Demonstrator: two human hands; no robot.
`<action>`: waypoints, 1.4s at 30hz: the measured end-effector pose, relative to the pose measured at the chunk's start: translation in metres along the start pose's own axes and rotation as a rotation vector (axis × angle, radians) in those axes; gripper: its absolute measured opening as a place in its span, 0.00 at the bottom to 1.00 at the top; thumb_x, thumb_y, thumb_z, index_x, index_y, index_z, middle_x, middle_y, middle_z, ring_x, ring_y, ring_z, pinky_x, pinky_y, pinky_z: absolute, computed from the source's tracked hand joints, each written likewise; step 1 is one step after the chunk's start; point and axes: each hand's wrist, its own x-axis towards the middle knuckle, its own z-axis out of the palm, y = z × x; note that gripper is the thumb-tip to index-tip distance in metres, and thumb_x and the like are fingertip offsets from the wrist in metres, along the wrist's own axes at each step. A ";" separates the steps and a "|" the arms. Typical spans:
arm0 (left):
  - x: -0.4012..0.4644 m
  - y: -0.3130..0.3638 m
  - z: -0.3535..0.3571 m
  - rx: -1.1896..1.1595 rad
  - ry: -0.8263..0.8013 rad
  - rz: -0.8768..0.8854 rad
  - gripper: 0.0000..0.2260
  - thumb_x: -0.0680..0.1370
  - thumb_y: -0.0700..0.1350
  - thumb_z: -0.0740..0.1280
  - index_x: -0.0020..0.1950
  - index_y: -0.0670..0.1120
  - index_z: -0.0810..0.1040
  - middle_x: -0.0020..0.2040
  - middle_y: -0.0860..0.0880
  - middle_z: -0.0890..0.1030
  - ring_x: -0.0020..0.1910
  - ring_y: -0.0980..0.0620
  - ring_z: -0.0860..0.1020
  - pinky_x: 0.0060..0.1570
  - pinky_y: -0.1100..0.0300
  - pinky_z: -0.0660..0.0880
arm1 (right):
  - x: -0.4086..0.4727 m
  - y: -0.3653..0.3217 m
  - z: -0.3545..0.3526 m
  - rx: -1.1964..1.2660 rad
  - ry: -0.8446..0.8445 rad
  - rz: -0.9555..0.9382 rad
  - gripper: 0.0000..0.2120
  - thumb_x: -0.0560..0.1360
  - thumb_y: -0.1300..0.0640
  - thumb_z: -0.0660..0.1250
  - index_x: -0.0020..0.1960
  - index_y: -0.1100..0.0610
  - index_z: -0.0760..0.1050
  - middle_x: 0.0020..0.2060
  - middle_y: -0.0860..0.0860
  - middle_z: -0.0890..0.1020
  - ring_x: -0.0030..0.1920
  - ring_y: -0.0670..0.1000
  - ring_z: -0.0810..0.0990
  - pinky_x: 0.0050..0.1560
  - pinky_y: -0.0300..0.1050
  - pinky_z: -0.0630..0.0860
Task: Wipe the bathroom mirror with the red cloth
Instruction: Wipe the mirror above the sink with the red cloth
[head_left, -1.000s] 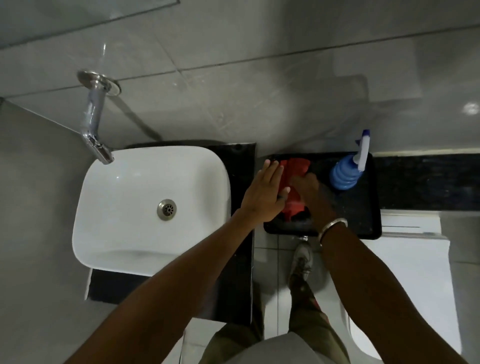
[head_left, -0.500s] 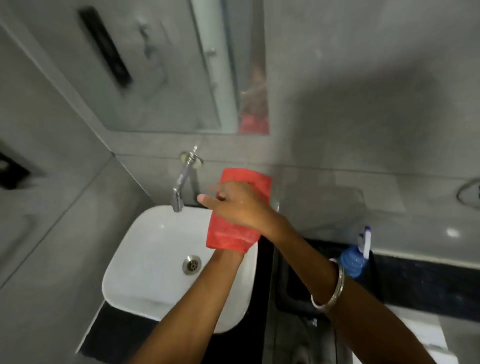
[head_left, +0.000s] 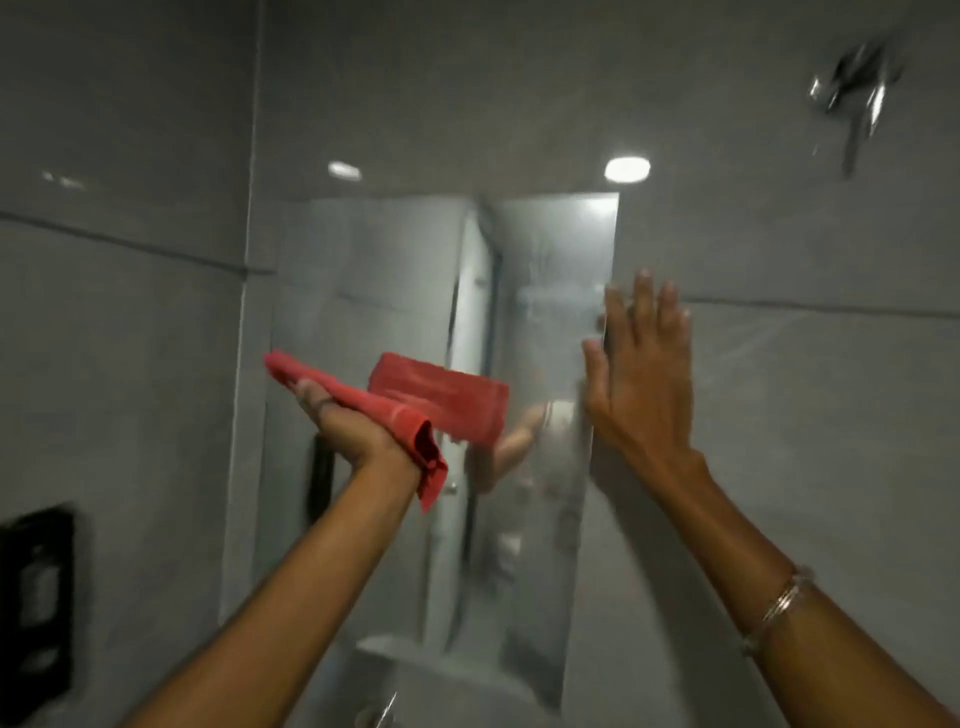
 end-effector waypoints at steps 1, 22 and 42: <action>0.017 -0.004 0.021 0.154 -0.011 0.179 0.23 0.89 0.53 0.50 0.85 0.51 0.56 0.85 0.51 0.56 0.84 0.50 0.57 0.84 0.52 0.51 | 0.027 0.019 -0.007 -0.041 0.014 0.019 0.31 0.85 0.43 0.47 0.84 0.57 0.56 0.84 0.59 0.51 0.85 0.62 0.48 0.84 0.64 0.50; 0.071 -0.079 0.197 1.515 -1.224 1.545 0.29 0.87 0.60 0.43 0.86 0.50 0.42 0.86 0.47 0.42 0.85 0.46 0.40 0.84 0.42 0.41 | 0.068 0.069 0.019 -0.233 0.096 -0.020 0.32 0.85 0.41 0.40 0.85 0.52 0.45 0.85 0.52 0.45 0.85 0.53 0.40 0.85 0.57 0.41; 0.034 -0.111 0.027 1.320 -1.945 1.754 0.27 0.88 0.57 0.53 0.84 0.48 0.58 0.85 0.46 0.57 0.85 0.43 0.54 0.83 0.41 0.52 | -0.021 0.068 0.027 -0.017 0.156 -0.191 0.29 0.86 0.49 0.50 0.82 0.63 0.60 0.82 0.64 0.60 0.83 0.64 0.56 0.84 0.59 0.53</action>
